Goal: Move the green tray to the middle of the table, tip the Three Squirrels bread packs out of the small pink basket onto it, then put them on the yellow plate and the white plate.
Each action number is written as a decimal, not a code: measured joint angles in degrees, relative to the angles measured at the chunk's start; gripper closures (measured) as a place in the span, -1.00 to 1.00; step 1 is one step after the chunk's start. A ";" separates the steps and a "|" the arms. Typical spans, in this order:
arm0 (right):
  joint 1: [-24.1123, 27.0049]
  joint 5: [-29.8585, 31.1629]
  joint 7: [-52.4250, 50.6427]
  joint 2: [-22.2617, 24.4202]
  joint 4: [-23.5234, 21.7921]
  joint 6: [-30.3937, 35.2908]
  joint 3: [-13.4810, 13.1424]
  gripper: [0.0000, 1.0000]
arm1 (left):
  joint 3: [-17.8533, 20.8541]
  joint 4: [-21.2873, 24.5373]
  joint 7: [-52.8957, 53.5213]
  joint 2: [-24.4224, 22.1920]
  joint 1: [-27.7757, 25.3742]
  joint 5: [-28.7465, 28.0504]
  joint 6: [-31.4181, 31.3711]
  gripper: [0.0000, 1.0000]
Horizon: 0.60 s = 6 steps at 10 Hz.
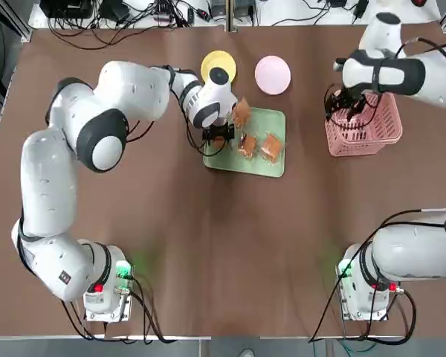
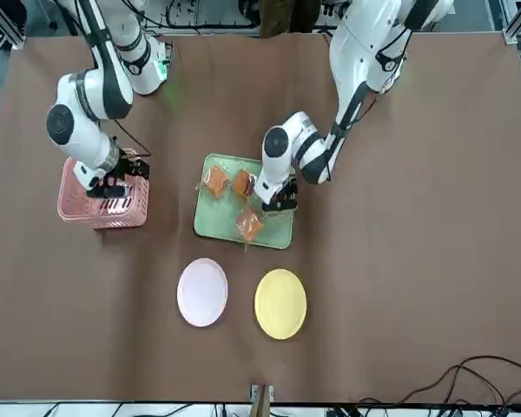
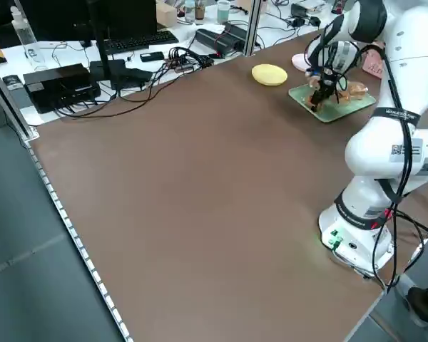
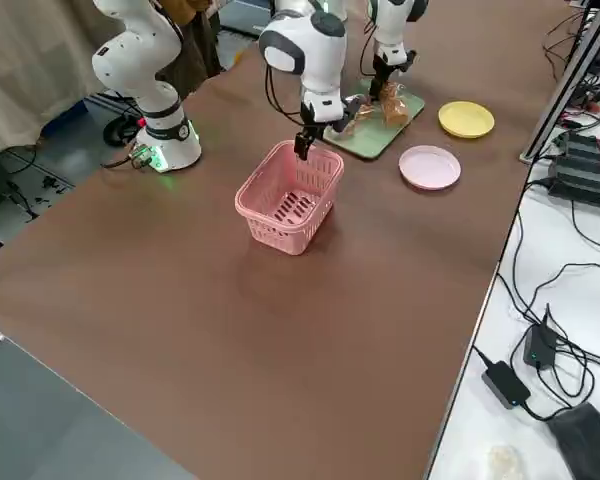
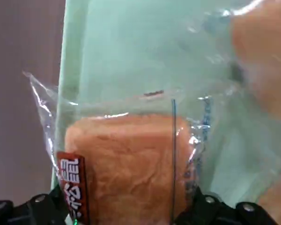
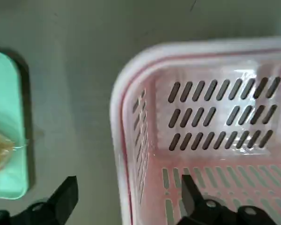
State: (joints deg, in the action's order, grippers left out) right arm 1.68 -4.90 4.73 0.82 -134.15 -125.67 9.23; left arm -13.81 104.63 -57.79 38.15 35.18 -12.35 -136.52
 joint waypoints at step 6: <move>1.82 0.60 -0.49 0.79 30.48 24.33 -4.70 -0.97 | -1.71 3.82 0.19 -3.69 1.01 0.00 5.86 -0.99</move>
State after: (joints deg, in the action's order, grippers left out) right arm 3.50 -4.29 4.24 1.62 -103.67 -101.34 4.53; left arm -15.52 108.45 -57.59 34.47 36.19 -12.35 -130.66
